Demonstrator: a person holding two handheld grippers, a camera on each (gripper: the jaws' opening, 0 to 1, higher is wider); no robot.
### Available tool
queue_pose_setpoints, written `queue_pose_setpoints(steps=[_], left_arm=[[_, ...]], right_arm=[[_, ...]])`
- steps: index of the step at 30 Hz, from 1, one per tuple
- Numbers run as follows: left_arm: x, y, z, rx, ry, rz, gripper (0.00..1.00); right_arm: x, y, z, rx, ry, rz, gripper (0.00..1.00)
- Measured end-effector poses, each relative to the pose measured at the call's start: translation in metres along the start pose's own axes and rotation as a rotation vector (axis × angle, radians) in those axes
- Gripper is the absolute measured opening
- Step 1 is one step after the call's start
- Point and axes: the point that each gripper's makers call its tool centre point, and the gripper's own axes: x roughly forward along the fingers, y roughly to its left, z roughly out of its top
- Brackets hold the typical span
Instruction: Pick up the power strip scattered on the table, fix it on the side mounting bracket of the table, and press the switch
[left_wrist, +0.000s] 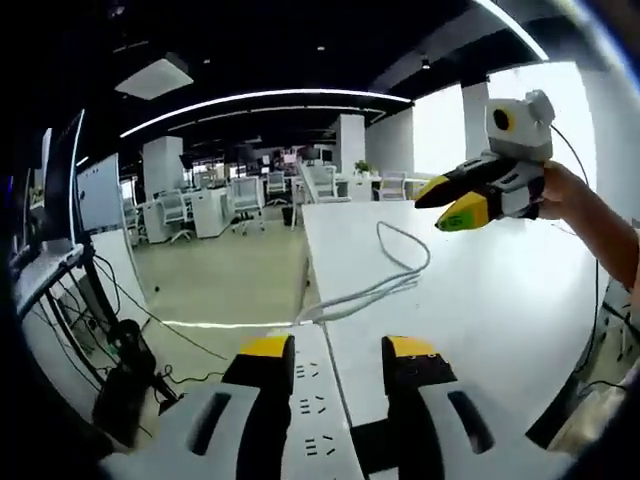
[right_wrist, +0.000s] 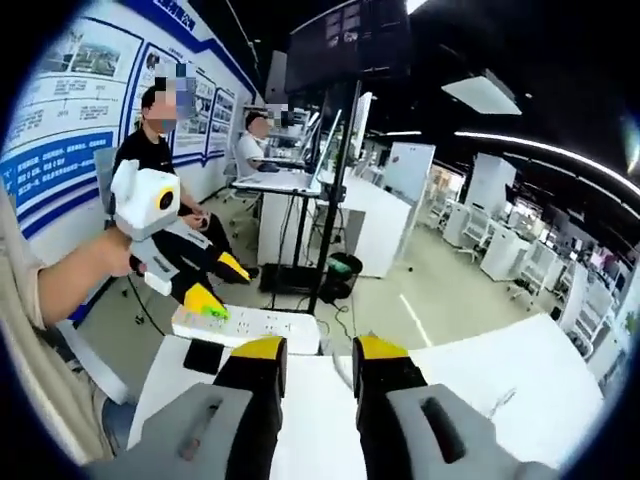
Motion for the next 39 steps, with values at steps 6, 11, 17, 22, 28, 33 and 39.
queue_pose_setpoints(steps=[6,11,17,22,28,33,39], left_arm=[[-0.003,-0.008,0.018,0.011,-0.075,0.015,0.4],[-0.003,-0.01,0.026,0.018,-0.107,0.02,0.4],[-0.003,-0.024,0.053,0.05,-0.23,-0.013,0.38],[-0.001,-0.044,0.064,0.054,-0.263,-0.04,0.37],[0.002,-0.053,0.077,0.085,-0.311,-0.021,0.37],[0.003,-0.052,0.084,0.073,-0.339,-0.003,0.39],[-0.002,-0.059,0.096,0.063,-0.369,-0.008,0.39]], right_arm=[[-0.047,-0.014,-0.003,0.019,-0.05,-0.065,0.23],[-0.086,-0.024,-0.014,0.043,-0.066,-0.131,0.22],[-0.136,-0.033,-0.023,0.091,-0.119,-0.221,0.21],[-0.181,-0.039,-0.034,0.102,-0.152,-0.326,0.24],[-0.223,-0.048,-0.046,0.12,-0.197,-0.413,0.26],[-0.254,-0.053,-0.061,0.131,-0.195,-0.463,0.26],[-0.291,-0.05,-0.07,0.142,-0.218,-0.538,0.26]])
